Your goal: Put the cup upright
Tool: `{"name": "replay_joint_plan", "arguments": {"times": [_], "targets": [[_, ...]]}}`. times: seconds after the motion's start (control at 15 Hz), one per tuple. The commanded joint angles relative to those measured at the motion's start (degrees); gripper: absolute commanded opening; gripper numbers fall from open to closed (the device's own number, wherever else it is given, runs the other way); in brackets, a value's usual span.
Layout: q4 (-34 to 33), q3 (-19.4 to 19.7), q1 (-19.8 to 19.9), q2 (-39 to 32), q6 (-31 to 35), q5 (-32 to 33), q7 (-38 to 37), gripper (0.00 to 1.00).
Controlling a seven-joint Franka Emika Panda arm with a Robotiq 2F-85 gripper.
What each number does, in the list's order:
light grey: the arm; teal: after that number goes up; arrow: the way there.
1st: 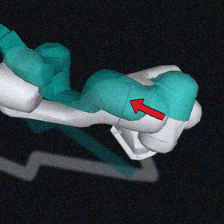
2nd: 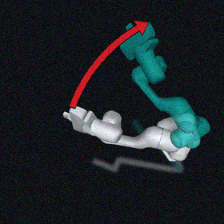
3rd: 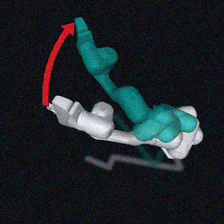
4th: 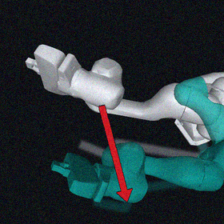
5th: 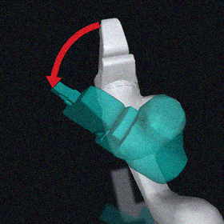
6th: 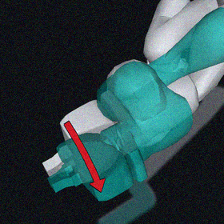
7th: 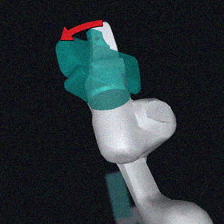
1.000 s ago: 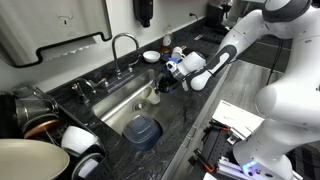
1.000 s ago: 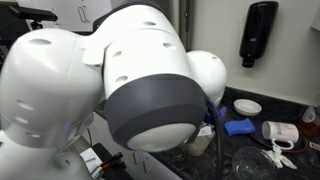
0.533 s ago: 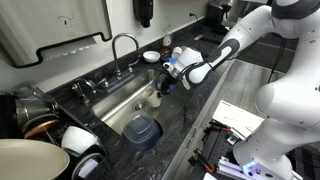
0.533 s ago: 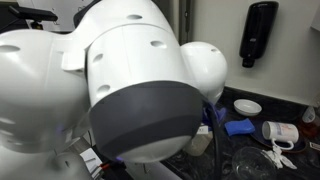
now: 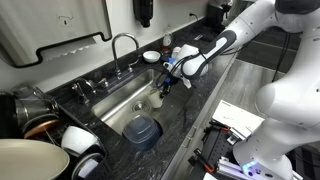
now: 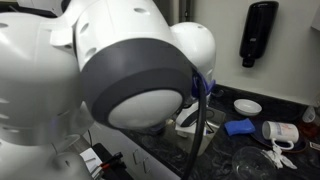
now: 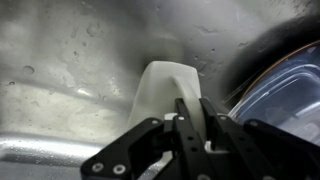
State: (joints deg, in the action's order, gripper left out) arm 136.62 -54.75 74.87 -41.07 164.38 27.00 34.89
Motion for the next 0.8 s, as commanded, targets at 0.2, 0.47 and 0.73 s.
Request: {"name": "replay_joint_plan", "arguments": {"times": [0.2,0.47,0.73], "targets": [[2.7,4.2,-6.6,9.2,-10.4,-10.8,2.7,0.62],[3.4,7.1,-11.7,13.7,-13.7,-16.4,3.3,0.9],[3.6,12.4,-21.2,22.3,-20.5,-21.9,-1.6,1.0]]}}
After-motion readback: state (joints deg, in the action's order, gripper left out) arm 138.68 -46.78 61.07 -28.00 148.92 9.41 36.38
